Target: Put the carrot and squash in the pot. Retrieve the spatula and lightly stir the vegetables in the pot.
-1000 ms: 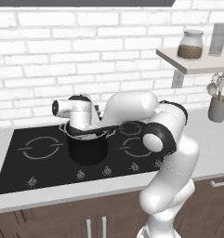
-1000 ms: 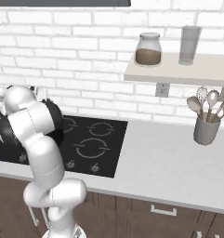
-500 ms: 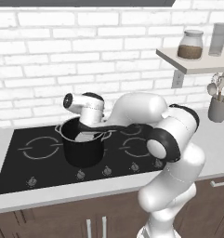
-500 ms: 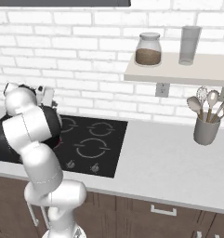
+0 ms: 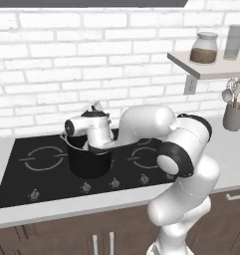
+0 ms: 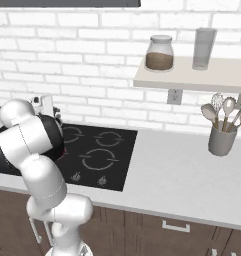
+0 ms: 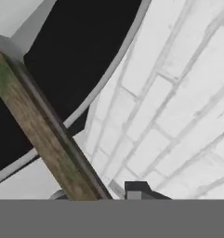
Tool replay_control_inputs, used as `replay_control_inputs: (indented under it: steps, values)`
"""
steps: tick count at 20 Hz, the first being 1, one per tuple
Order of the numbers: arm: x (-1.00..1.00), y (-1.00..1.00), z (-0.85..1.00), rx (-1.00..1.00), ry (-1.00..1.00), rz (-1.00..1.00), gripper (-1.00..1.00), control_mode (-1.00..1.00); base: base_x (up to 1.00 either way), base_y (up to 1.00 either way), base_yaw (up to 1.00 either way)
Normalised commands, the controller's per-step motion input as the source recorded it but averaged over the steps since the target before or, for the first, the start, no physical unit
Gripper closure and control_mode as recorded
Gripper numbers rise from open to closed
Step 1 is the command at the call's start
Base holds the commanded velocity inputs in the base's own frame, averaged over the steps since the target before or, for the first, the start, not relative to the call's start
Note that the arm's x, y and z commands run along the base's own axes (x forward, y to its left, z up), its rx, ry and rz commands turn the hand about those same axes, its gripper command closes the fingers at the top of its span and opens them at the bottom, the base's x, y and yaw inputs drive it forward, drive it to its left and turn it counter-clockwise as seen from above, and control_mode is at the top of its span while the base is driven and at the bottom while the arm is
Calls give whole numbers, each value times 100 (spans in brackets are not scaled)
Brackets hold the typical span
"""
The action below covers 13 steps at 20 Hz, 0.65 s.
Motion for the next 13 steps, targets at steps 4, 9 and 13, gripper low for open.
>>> replay_control_inputs:
  steps: [4, 9, 13]
  values:
    - [0, 0, -48, -15, -20, 0, 100, -100, 0, 0, 0]
    - [0, 0, -56, -5, -12, 0, 100, -100, 0, 0, 0]
    - [0, 0, -81, 0, -4, 0, 100, -100, 0, 0, 0]
